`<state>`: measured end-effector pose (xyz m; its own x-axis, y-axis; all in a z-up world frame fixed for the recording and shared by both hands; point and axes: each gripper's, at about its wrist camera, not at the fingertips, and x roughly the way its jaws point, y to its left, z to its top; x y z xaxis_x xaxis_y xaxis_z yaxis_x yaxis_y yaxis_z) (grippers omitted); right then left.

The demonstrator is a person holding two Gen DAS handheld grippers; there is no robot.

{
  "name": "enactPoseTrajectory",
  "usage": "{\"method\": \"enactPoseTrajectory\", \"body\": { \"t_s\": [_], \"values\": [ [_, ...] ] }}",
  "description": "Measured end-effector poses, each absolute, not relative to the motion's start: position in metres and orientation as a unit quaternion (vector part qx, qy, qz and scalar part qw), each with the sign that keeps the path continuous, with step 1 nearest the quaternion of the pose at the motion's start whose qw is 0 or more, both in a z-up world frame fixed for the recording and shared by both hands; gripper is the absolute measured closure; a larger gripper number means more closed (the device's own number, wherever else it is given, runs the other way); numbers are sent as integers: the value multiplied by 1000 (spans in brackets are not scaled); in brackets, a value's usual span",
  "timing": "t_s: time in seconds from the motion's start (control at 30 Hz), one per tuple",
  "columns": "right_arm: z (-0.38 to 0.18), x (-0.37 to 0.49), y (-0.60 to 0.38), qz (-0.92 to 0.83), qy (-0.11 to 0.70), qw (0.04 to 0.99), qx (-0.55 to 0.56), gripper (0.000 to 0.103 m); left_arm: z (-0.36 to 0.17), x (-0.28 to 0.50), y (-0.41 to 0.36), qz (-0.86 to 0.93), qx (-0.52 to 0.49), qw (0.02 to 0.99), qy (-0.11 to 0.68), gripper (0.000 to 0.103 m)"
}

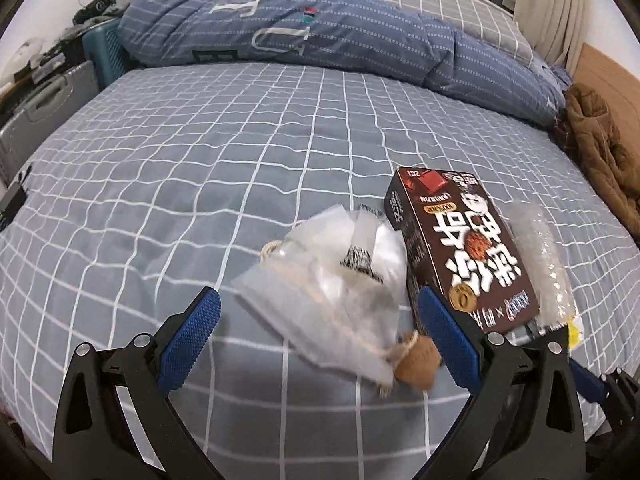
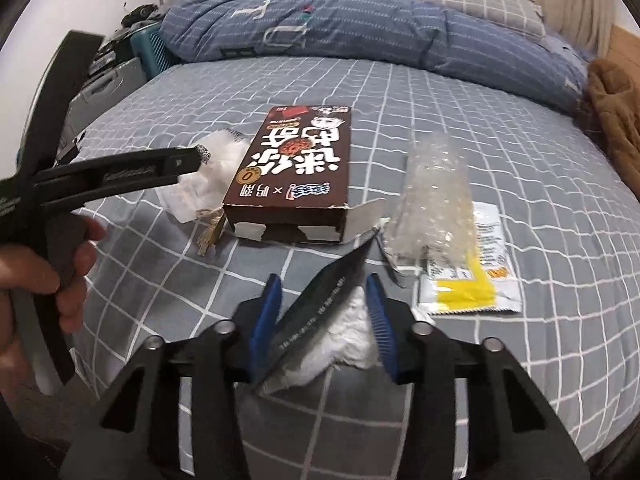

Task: Collect trash
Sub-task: 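Grasp the white tissue bag with the left tool while the right tool grasps the black wipe packet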

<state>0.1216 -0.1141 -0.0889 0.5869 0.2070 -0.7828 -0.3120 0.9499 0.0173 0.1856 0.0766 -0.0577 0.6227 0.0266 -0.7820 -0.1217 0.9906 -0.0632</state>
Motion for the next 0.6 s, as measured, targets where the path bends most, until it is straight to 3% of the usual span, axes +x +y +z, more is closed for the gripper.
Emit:
{"method": "enactPoseTrajectory", "body": {
  "t_s": [0.27, 0.37, 0.6],
  "values": [
    [-95, 133, -114, 161, 450, 878, -26, 90, -68, 213, 76, 36, -55, 894, 444, 6],
    [-96, 133, -114, 165, 455, 875, -20, 93, -70, 218, 78, 39, -56, 892, 447, 9],
    [-97, 133, -114, 166, 457, 874, -15, 95, -83, 221, 73, 27, -51, 883, 465, 46]
  ]
}}
